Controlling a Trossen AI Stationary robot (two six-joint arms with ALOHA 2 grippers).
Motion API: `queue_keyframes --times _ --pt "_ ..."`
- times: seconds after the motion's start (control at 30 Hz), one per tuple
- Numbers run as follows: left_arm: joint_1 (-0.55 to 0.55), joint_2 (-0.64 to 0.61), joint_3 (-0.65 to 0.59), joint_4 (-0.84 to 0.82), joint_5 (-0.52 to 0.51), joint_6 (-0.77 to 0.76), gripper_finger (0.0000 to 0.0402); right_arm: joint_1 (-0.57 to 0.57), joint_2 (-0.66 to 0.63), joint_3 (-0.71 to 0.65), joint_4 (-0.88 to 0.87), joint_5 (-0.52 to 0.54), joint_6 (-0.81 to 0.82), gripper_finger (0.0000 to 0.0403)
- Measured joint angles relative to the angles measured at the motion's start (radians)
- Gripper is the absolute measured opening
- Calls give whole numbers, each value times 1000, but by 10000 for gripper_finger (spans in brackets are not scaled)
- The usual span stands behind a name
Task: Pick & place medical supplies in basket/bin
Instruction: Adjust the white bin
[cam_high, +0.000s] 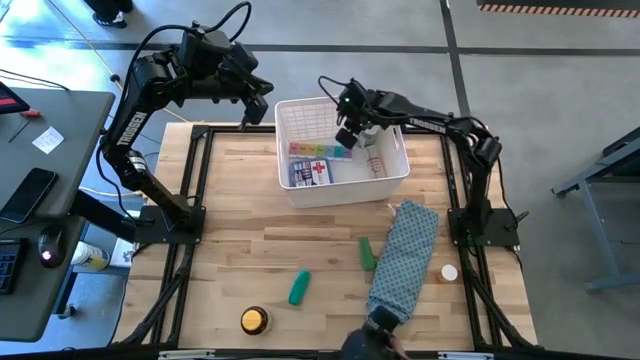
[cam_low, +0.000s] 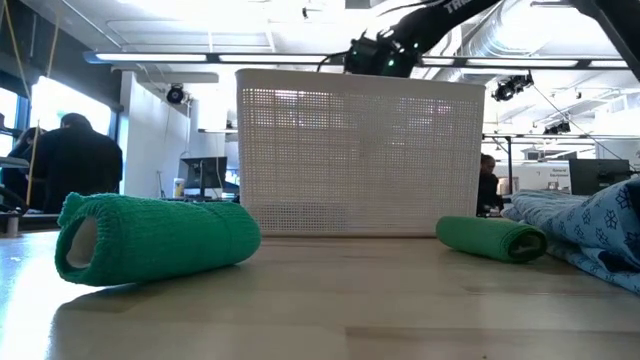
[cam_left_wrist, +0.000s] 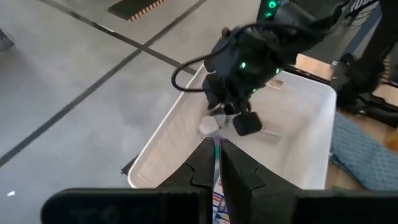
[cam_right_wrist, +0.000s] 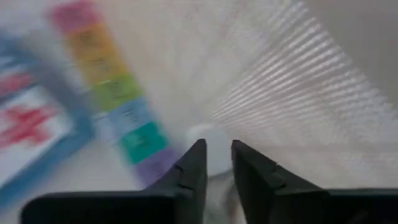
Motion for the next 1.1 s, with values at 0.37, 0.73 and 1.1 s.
queue_keyframes --times 0.37,0.73,1.1 --pt "0 -12 0 -55 77 -21 60 36 -265 0 -98 -177 275 160" --pt "-1 18 -8 -72 217 -34 60 271 -408 1 -270 -399 414 165" --pt "0 19 -8 -215 71 -112 60 491 -248 0 -242 -356 642 165"
